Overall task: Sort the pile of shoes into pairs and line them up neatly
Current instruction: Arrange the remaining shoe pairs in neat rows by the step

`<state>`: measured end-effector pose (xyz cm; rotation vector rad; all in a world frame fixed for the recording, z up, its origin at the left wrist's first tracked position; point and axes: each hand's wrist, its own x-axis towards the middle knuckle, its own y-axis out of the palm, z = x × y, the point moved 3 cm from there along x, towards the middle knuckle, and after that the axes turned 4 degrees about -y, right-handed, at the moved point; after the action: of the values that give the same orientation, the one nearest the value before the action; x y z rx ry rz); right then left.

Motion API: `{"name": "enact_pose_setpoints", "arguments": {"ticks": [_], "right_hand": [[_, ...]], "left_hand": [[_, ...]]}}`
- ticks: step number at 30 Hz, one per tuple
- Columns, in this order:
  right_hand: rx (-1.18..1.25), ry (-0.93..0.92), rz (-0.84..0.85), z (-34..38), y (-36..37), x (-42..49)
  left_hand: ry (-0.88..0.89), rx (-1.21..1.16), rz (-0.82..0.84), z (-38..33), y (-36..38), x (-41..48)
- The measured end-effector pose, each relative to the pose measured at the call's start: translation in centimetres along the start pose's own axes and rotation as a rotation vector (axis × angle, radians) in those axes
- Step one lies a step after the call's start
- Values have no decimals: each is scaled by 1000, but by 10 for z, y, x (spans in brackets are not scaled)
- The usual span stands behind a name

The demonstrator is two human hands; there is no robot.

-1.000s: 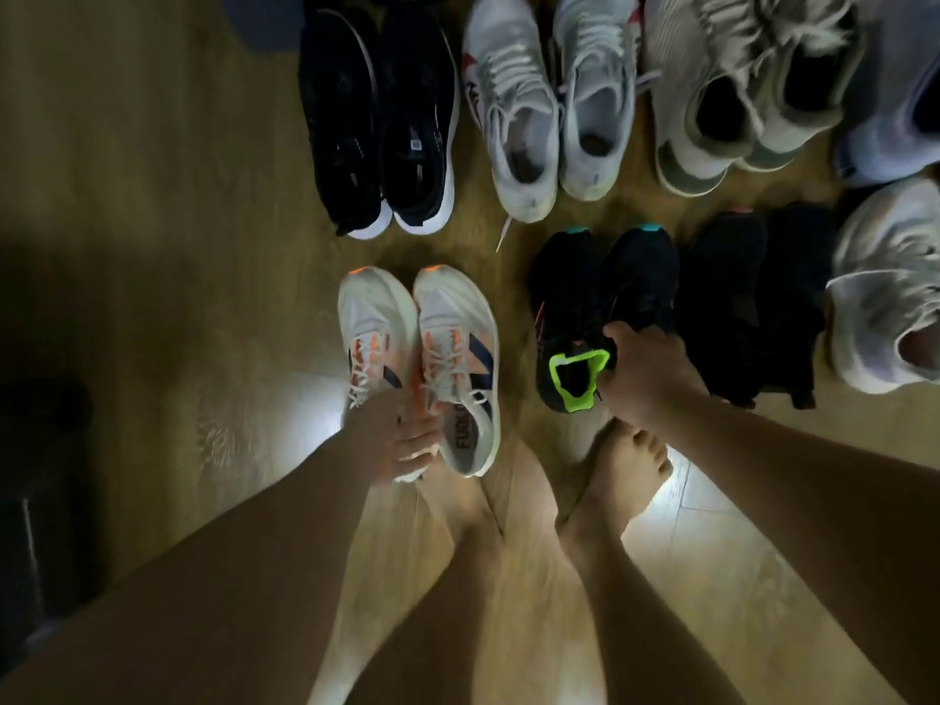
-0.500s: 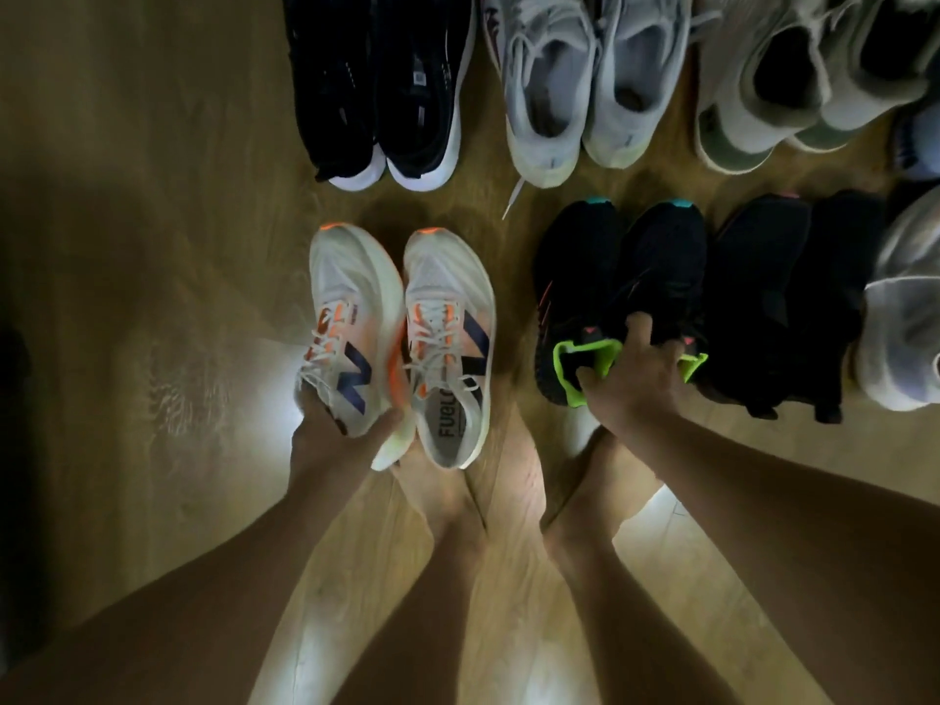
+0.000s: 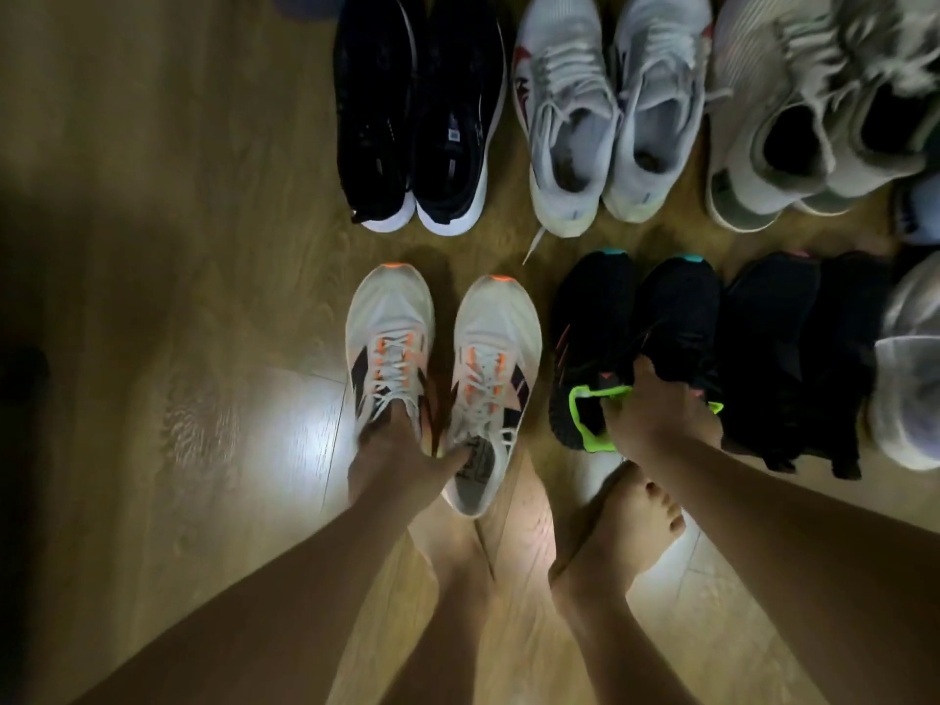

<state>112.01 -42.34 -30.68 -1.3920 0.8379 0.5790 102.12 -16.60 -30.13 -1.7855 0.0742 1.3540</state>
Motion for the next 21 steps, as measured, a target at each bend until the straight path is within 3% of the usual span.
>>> {"name": "enact_pose_setpoints", "arguments": {"ticks": [3, 9, 15, 21], "right_hand": [[17, -33, -63, -6, -1, -1], [17, -162, -148, -2, -12, -11], [61, -206, -210, 29, -7, -4], [29, -266, -195, 27, 11, -8]], "left_hand": [[-151, -2, -127, -20, -5, 6], [-140, -122, -321, -42, -37, 17], [-79, -130, -63, -43, -40, 33], [-28, -135, 14, -35, -44, 31]]}}
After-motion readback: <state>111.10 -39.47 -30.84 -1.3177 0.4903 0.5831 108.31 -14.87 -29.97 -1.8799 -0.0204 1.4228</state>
